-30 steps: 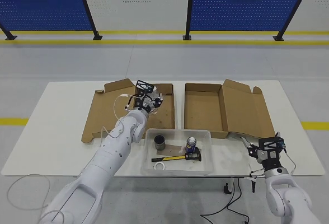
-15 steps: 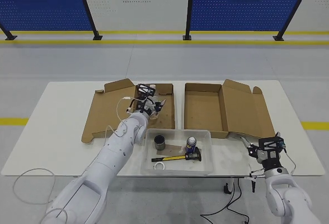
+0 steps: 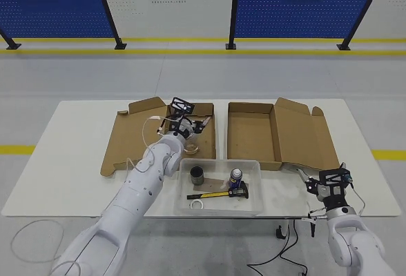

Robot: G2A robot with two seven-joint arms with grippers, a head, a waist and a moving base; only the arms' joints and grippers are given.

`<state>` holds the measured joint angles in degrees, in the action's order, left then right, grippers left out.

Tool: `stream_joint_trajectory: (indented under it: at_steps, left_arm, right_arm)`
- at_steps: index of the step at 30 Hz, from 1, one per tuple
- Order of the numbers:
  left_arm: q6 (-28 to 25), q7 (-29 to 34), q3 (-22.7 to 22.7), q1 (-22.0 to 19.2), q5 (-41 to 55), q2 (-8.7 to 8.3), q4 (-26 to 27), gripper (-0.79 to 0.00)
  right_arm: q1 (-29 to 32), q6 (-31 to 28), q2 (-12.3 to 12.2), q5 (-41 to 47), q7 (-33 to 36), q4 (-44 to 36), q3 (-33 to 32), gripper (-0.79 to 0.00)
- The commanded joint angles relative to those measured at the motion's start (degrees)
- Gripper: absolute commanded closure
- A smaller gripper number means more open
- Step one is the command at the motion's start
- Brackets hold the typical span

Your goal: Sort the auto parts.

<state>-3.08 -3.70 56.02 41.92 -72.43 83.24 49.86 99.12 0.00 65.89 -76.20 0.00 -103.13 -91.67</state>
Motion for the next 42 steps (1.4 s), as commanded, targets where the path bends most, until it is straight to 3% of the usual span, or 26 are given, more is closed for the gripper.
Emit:
stream_joint_trajectory:
  at_steps: [1,9,15,21,32,35,36,41,42]
  left_arm:
    - [-1.05,2.73,1.34,2.09,-1.26,-0.84,6.01,-0.785]
    - [-8.44,17.57,5.15,9.48,-4.81,-3.33,26.25,-0.785]
    - [-16.34,27.66,5.24,12.18,2.81,-3.64,34.04,-0.785]
    - [-22.02,34.47,3.36,13.10,10.83,-3.50,34.61,-0.785]
    - [-24.77,40.35,-0.82,13.60,14.51,-3.23,31.74,-0.785]
    - [-25.40,41.25,-1.64,13.87,14.91,-3.25,31.53,-0.745]
    - [-25.52,41.60,-1.90,13.98,15.17,-3.25,31.40,-0.690]
    - [-25.17,42.60,-2.01,13.81,18.21,-3.21,30.37,-0.588]
    - [-25.17,43.00,-2.10,13.52,18.12,-3.23,30.11,-0.603]
  right_arm:
    - [0.00,0.00,0.00,0.00,0.00,0.00,0.00,-0.785]
    - [0.00,0.00,0.00,0.00,0.00,0.00,0.00,-0.785]
    - [0.00,0.00,0.00,0.00,0.00,0.00,0.00,-0.785]
    - [0.00,0.00,0.00,0.00,0.00,0.00,0.00,-0.785]
    - [0.00,0.00,0.00,0.00,0.00,0.00,0.00,-0.785]
    - [0.00,0.00,0.00,0.00,0.00,0.00,0.00,-0.785]
    - [0.00,0.00,0.00,0.00,0.00,0.00,0.00,-0.785]
    - [0.00,0.00,0.00,0.00,0.00,0.00,0.00,-0.785]
    - [0.00,0.00,0.00,0.00,0.00,0.00,0.00,-0.785]
